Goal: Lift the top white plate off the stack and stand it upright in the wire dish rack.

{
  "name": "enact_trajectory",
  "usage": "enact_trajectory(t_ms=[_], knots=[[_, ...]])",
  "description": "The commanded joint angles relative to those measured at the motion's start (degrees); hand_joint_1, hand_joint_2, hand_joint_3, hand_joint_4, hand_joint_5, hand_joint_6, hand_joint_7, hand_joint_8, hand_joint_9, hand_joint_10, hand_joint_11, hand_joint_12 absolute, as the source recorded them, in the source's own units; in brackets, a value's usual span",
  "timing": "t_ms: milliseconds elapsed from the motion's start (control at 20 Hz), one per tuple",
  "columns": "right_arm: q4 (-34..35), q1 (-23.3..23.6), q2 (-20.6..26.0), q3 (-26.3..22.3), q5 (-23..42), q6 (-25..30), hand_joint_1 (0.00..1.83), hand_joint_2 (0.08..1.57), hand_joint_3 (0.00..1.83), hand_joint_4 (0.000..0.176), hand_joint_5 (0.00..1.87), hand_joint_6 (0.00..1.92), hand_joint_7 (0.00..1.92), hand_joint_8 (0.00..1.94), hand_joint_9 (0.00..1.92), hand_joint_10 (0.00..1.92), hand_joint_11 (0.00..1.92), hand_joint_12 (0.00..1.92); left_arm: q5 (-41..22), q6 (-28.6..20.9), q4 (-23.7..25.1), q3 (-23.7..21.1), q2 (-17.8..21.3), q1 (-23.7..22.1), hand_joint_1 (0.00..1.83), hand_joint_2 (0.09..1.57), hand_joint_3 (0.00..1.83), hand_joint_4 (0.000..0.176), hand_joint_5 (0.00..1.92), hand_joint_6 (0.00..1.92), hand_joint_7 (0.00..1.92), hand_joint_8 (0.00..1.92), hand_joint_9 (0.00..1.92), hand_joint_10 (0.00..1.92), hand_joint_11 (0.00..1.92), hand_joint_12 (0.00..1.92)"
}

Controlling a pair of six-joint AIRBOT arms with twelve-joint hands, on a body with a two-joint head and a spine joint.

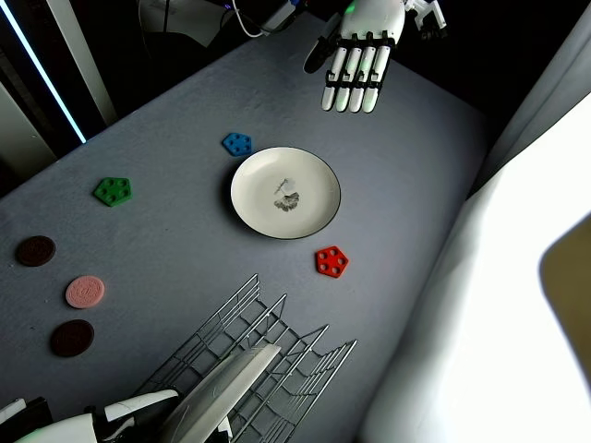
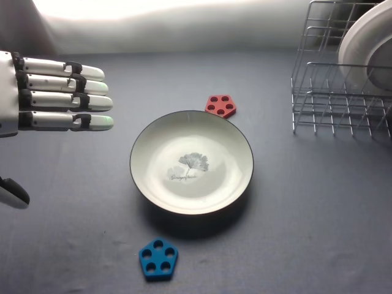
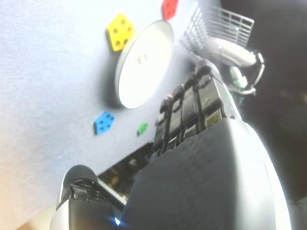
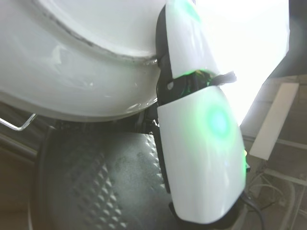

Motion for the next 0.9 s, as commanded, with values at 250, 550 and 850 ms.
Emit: enact_trajectory(t_ms=[250, 550, 850], knots=[[5.36, -0.39, 1.08, 1.0, 7.36, 1.41, 1.19, 1.03, 0.0, 0.0, 0.79, 0.03, 0.8, 0.0, 0.9, 0.0, 0.97, 0.21, -4.64, 1.01, -5.78, -0.27, 0.51, -1.02, 0.08, 0.95, 0.0, 0.0, 0.06, 0.0, 0.07, 0.01, 0.08, 0.01, 0.1, 0.01], [5.35, -0.54, 1.0, 0.98, 7.37, 1.41, 1.2, 0.99, 0.0, 0.0, 0.77, 0.0, 0.73, 0.0, 0.83, 0.0, 0.98, 0.12, -4.39, 1.1, -6.65, -0.29, 0.49, -1.02, 0.05, 0.96, 0.0, 0.0, 0.04, 0.0, 0.05, 0.0, 0.06, 0.0, 0.09, 0.01], [5.34, -0.53, 1.02, 1.06, 7.76, -0.32, 1.11, 0.99, 0.0, 0.0, 0.75, 0.01, 0.7, 0.0, 0.78, 0.0, 0.96, 0.1, -4.3, 1.1, -6.78, -0.79, 0.5, -1.03, 0.05, 0.96, 0.0, 0.0, 0.05, 0.0, 0.06, 0.0, 0.08, 0.01, 0.11, 0.02]])
